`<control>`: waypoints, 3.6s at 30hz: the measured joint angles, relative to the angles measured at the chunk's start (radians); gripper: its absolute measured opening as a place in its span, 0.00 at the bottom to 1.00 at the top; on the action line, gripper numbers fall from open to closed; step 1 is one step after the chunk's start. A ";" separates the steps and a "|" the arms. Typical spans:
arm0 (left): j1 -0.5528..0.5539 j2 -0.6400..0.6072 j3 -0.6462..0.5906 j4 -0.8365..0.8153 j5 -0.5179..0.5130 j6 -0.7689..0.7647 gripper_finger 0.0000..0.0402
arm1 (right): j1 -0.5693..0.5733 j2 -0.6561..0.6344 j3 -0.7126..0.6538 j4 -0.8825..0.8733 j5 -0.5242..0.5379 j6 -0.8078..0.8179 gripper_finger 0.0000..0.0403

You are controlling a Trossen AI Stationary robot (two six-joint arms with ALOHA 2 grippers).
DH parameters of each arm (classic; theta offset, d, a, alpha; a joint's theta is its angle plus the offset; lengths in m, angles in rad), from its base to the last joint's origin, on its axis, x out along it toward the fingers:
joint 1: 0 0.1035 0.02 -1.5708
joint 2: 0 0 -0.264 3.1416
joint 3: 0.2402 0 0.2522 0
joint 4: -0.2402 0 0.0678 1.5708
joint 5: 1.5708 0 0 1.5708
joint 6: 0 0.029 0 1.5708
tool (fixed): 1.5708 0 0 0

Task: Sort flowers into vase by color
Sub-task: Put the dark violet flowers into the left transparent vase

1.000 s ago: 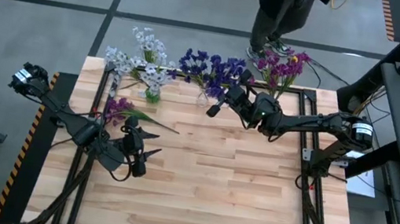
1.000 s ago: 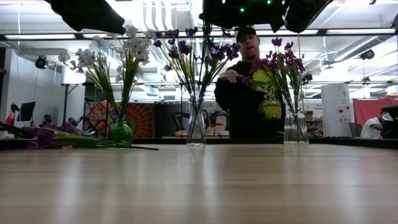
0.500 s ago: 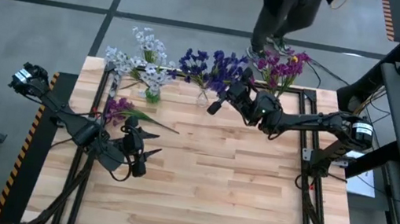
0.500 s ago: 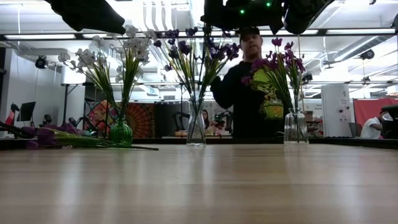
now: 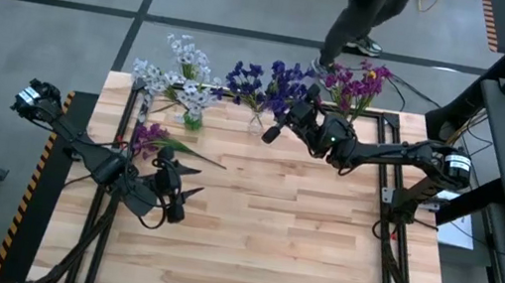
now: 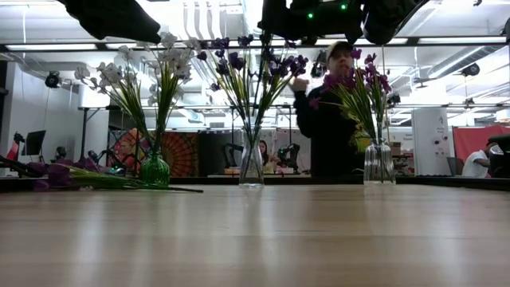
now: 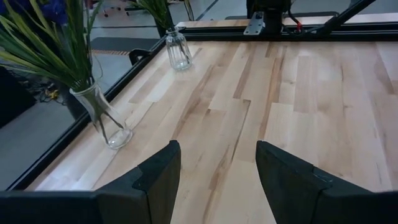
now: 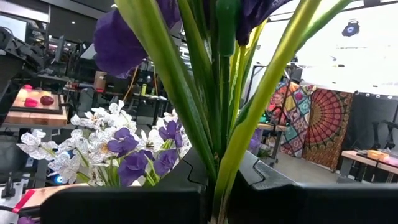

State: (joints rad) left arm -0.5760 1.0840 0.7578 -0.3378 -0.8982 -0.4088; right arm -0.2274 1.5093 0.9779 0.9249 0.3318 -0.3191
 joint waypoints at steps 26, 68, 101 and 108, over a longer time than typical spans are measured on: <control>0.000 0.000 0.000 0.000 -0.072 0.008 0.48 | -0.024 0.024 0.000 0.002 0.001 0.084 0.03; 0.000 0.000 0.000 -0.003 -0.071 0.007 0.48 | -0.026 0.056 0.000 -0.041 0.012 0.093 0.38; 0.300 0.045 0.000 0.821 0.241 0.793 0.48 | -0.026 0.055 0.000 -0.129 0.008 0.099 0.77; 0.595 0.059 0.000 0.858 0.505 0.672 0.48 | -0.026 0.054 0.000 -0.128 0.008 0.099 0.78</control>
State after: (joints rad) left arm 0.0188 1.1428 0.7582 0.5206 -0.3928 0.2637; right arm -0.2531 1.5631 0.9783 0.7971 0.3393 -0.2201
